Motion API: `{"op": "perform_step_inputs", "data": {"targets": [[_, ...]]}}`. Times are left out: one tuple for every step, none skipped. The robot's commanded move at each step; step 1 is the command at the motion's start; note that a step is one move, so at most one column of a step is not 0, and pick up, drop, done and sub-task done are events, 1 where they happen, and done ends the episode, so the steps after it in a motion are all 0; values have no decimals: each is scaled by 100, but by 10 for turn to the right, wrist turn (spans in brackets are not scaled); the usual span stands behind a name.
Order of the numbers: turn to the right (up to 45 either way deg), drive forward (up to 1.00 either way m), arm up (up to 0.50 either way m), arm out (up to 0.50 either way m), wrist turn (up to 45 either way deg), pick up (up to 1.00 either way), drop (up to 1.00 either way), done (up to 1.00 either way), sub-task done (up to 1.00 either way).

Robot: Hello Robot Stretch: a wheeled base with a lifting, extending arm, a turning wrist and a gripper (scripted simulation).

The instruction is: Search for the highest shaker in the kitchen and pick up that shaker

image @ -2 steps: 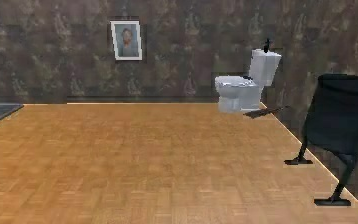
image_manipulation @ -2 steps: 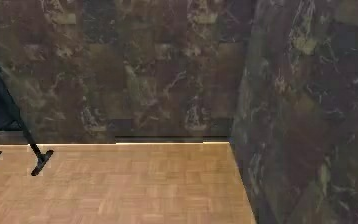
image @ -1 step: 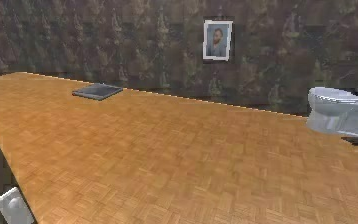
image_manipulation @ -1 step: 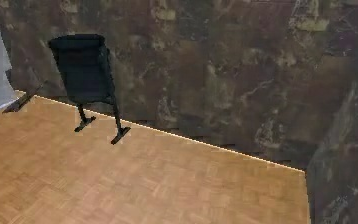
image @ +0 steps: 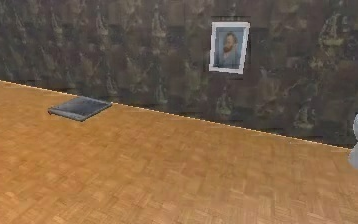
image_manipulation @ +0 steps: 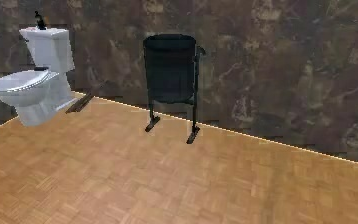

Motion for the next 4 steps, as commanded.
{"op": "perform_step_inputs", "data": {"targets": [[-450,0,0,0,0,0,0,0,0],[-180,0,0,0,0,0,0,0,0],[0,100,0,0,0,0,0,0,0],[0,100,0,0,0,0,0,0,0]]}}
